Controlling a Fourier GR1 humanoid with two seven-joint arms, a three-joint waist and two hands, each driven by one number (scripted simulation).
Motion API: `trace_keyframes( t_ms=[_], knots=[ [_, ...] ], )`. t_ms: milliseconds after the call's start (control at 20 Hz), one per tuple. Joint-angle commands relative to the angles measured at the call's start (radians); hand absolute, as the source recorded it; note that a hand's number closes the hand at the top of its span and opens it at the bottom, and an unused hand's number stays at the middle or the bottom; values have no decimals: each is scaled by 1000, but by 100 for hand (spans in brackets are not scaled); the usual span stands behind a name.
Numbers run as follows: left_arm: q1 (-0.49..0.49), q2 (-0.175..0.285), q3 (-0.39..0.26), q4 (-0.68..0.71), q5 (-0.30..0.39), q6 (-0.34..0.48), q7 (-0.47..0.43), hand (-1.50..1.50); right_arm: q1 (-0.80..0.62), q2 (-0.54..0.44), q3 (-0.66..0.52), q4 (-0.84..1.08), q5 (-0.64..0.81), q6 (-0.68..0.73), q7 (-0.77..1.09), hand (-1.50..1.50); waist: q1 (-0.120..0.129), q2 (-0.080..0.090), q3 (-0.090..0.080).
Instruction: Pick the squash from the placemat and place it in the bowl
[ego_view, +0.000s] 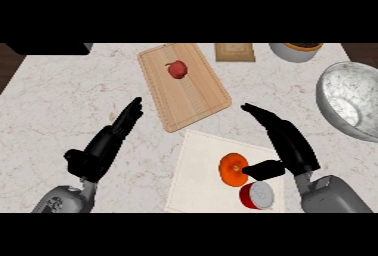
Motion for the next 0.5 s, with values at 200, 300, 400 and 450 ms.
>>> trace_keyframes(
  t_ms=[200,300,400,450],
  knots=[
    [-11,4,14,19,8,-22,4,0,-148,-85,114,-62,-117,514,412,-150,8,0,-3],
    [-44,-53,-31,-8,-30,34,54,0,-191,-68,93,-104,-208,617,539,-150,-5,-4,-1],
    [-19,-29,-11,3,-24,1,2,0,-293,34,78,-59,-274,670,700,-150,16,1,0],
    [17,-26,-19,-11,-28,-7,-16,0,-299,15,44,-66,-323,716,725,-150,9,0,1]
  ],
)
